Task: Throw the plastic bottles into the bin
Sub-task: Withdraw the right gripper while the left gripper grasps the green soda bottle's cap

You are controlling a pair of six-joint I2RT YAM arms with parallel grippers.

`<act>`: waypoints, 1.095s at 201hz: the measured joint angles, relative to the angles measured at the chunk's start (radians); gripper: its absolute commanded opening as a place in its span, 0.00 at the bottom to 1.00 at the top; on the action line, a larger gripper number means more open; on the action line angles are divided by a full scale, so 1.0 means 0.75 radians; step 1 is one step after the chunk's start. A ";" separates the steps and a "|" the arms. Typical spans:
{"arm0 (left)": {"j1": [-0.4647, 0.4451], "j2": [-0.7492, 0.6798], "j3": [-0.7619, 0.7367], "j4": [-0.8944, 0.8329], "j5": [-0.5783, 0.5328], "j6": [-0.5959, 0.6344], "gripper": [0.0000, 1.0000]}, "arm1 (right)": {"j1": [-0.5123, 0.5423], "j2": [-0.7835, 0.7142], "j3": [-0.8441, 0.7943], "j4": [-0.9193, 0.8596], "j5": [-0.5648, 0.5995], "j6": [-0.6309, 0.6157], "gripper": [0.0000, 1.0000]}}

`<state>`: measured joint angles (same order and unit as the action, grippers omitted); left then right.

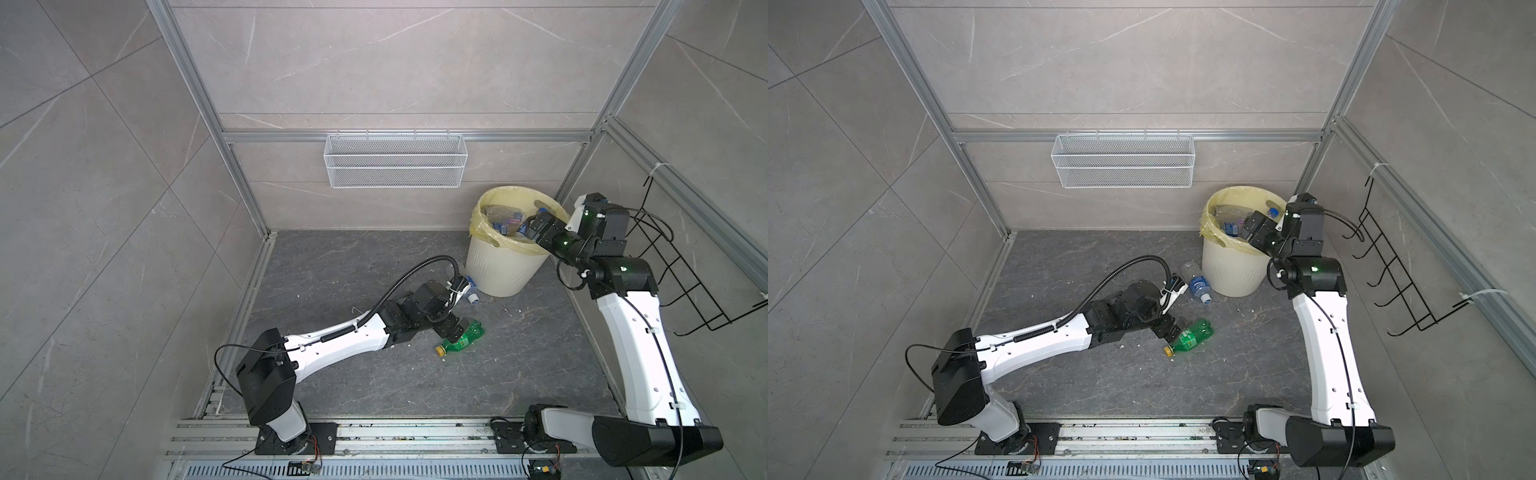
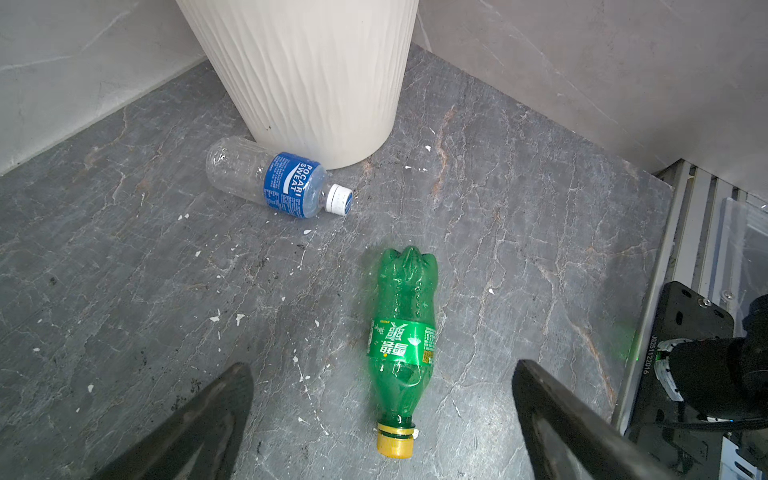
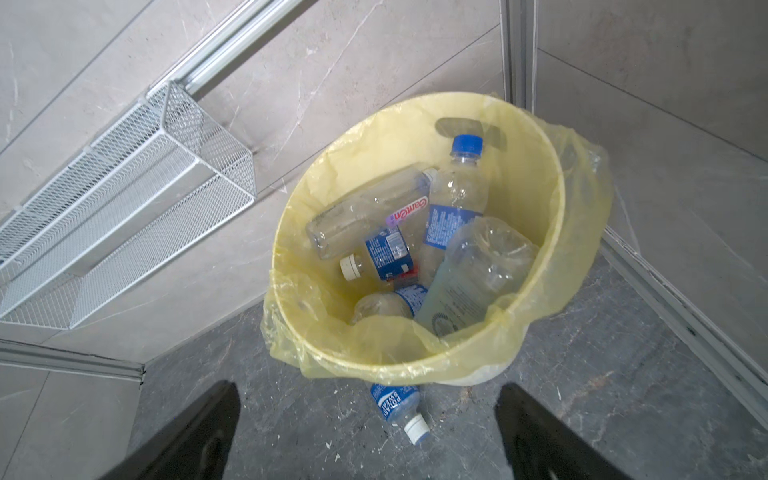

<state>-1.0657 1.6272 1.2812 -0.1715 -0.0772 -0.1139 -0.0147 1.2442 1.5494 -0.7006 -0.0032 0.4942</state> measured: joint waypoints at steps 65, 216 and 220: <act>0.032 0.095 -0.114 0.061 0.014 -0.068 1.00 | 0.092 -0.196 -0.406 -0.031 0.031 -0.038 1.00; 0.052 0.305 -0.230 0.201 0.211 -0.154 0.79 | 0.255 -0.169 -0.863 0.101 -0.033 0.009 1.00; 0.052 0.306 -0.232 0.208 0.217 -0.155 0.79 | 0.255 -0.166 -0.865 0.106 -0.036 0.011 1.00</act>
<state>-1.0267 1.8565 1.1072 -0.0154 0.0856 -0.2302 0.1768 1.1194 0.9009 -0.6209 -0.0299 0.5022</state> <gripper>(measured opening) 0.800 0.991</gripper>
